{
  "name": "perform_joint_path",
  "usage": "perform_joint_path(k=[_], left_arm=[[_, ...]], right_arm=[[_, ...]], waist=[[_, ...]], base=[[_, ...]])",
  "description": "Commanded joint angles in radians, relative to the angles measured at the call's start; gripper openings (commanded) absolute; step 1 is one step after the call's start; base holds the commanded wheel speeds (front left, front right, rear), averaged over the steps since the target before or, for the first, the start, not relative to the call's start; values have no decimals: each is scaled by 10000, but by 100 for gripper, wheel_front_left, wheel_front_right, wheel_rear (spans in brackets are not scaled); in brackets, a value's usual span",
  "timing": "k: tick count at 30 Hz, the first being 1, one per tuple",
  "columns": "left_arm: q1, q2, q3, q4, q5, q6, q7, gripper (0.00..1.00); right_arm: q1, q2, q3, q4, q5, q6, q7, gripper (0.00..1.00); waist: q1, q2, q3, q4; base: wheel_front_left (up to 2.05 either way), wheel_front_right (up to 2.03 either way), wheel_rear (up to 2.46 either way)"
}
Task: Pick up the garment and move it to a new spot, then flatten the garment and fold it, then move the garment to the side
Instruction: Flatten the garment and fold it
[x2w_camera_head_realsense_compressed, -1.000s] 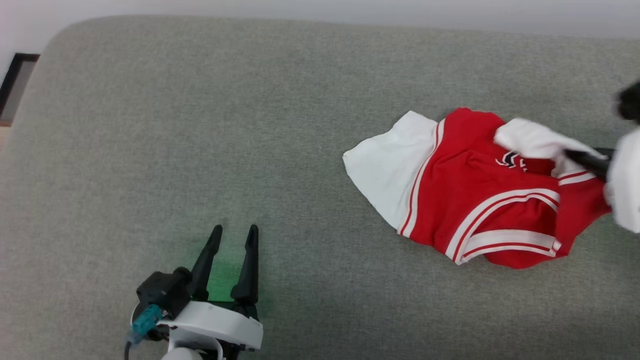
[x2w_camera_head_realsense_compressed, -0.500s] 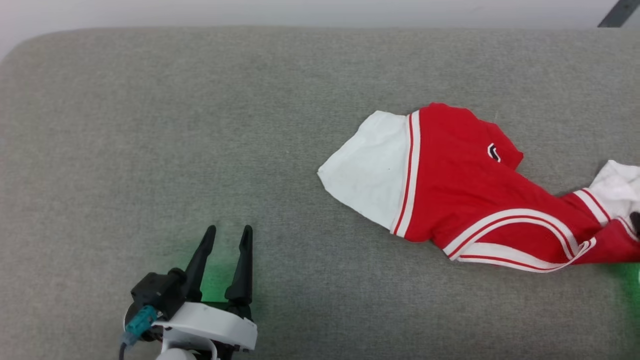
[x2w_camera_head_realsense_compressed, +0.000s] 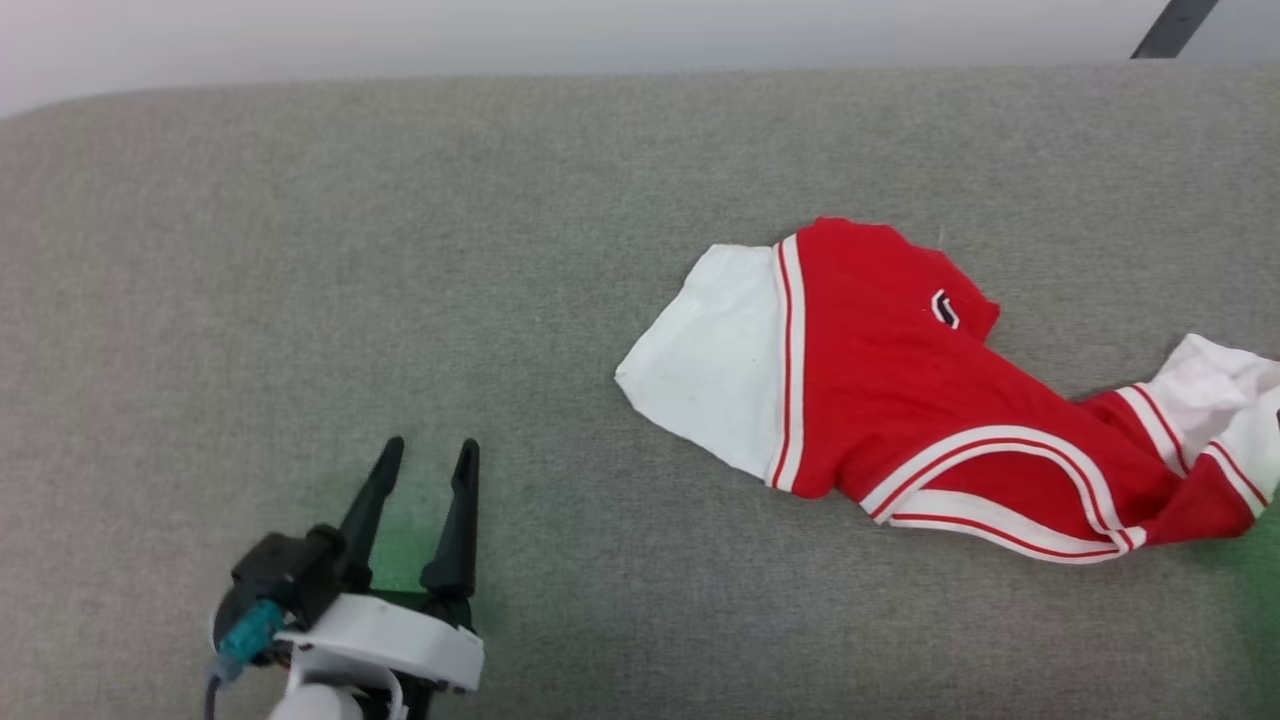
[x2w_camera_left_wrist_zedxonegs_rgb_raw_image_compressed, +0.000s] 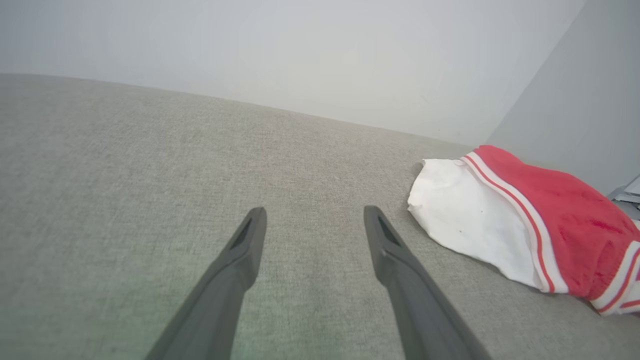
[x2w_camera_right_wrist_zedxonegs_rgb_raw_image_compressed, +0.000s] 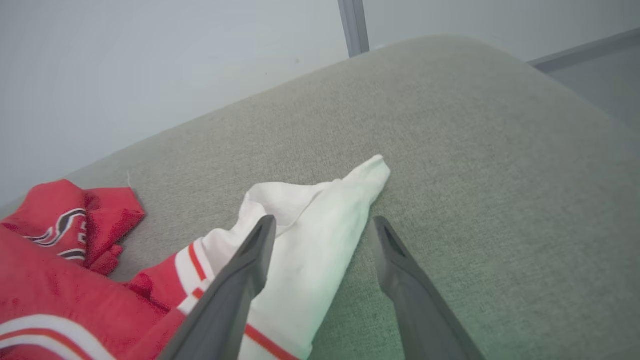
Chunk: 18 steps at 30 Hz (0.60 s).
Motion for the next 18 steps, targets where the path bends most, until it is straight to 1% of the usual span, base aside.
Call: perform_joint_path(k=[1, 5, 7, 9, 15, 18], left_arm=[[-187, 182, -92, -47, 15, -19, -3, 100], [-638, 914, -521, -92, -16, -20, -3, 100], [-937, 1370, -1038, 56, -116, -20, 31, 100], [-1409, 1901, -1604, 108, -225, -20, 352, 100], [-3142, 3426, -3937, -85, -1038, -18, 2114, 100], [-4134, 4131, -5525, -371, -1625, -18, 3036, 100]], right_arm=[[212, -77, -42, -214, -275, -14, -249, 100], [670, -165, -78, -1429, -1266, -14, -807, 100], [952, -143, -133, -2111, -1777, -14, -941, 100], [1254, -52, -176, -2802, -2211, -14, -996, 100], [2074, 410, -253, -4478, -2984, -14, -1045, 100], [2414, 616, -157, -5045, -3218, -14, -1052, 100]], waist=[[0, -1, -102, -102], [0, -1, -241, -334], [0, -1, -315, -447], [0, -1, -368, -557], [0, -1, -477, -905], [0, -1, -511, -1118]], base=[[0, 0, 0], [0, 0, 0], [0, 0, 0], [0, 0, 0], [0, 0, 0], [0, 0, 0]])
